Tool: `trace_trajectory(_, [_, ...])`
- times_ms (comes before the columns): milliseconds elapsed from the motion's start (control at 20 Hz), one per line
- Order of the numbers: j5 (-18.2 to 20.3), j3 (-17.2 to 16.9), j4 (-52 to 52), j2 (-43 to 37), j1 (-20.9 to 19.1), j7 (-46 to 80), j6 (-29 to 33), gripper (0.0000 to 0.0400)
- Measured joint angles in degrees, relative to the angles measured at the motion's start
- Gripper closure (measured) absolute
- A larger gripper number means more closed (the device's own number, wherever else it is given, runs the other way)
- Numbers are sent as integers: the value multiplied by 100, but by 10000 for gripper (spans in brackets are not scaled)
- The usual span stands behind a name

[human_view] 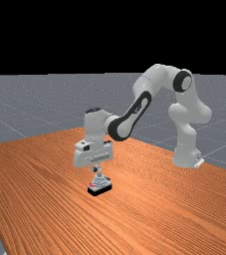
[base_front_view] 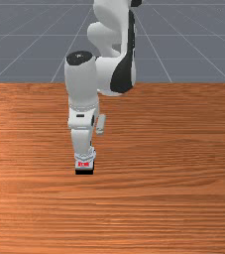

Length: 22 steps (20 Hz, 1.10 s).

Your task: Turn on the trigger

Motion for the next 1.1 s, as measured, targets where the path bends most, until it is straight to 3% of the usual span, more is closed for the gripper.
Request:
trace_trajectory(200, [-423, -291, -1568, -916, 421, 198, 711, 398])
trace_trajectory(300, [-846, -534, -2280, -1346, 681, 501, 1027, 400])
trace_trajectory(400, [-719, -441, -2649, -1615, 592, 312, 1162, 400])
trace_trajectory(500, [-215, -213, -2612, -1519, 366, -19, 1193, 400])
trace_trajectory(550, [-143, -207, -2609, -1443, 369, 88, 1260, 400])
trace_trajectory(1100, [68, -138, -2508, -1147, 83, -279, 1385, 400])
